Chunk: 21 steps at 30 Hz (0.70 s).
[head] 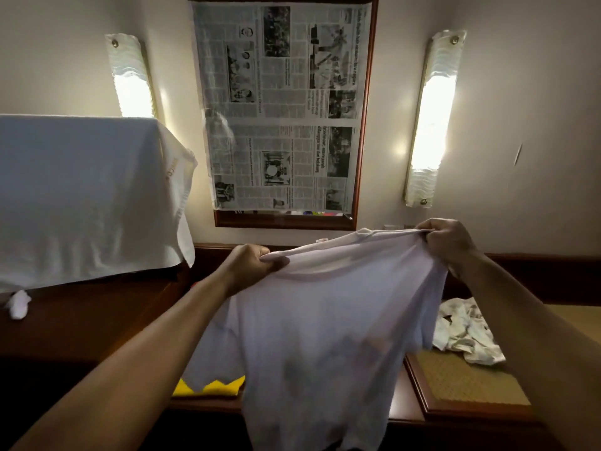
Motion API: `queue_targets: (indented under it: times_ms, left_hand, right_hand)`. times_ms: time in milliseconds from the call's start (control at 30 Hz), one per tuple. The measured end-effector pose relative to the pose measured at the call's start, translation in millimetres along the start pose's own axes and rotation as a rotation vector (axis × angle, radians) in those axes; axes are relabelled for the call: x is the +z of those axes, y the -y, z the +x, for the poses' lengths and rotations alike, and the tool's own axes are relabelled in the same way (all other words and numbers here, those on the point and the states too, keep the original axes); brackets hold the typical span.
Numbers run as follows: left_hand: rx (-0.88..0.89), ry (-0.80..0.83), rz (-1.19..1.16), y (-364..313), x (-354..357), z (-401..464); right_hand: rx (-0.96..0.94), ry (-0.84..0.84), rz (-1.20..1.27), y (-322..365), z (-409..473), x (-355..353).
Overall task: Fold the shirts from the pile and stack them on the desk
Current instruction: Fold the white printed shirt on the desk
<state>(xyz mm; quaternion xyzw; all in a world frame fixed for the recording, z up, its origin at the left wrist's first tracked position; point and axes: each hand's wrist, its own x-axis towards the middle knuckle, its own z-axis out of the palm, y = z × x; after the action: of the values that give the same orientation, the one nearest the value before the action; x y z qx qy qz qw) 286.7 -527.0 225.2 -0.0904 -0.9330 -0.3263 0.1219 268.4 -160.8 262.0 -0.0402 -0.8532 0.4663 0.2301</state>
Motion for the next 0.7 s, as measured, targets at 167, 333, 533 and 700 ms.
queue_targets:
  times_ms: [167, 333, 533, 700]
  left_hand:
    - [0.053, 0.007, -0.048, -2, 3, 2]
    - [0.044, 0.033, -0.182, -24, 20, 7]
    - [0.067, 0.086, -0.292, -57, 37, 7]
    - [-0.004, -0.011, -0.408, -54, 36, 1]
  right_hand:
    - [-0.069, 0.176, -0.212, -12, -1, 6]
    - [0.022, 0.661, -0.241, -20, -49, 55]
    - [0.109, 0.602, 0.070, -45, -109, 132]
    - [0.072, 0.681, 0.205, -37, -120, 131]
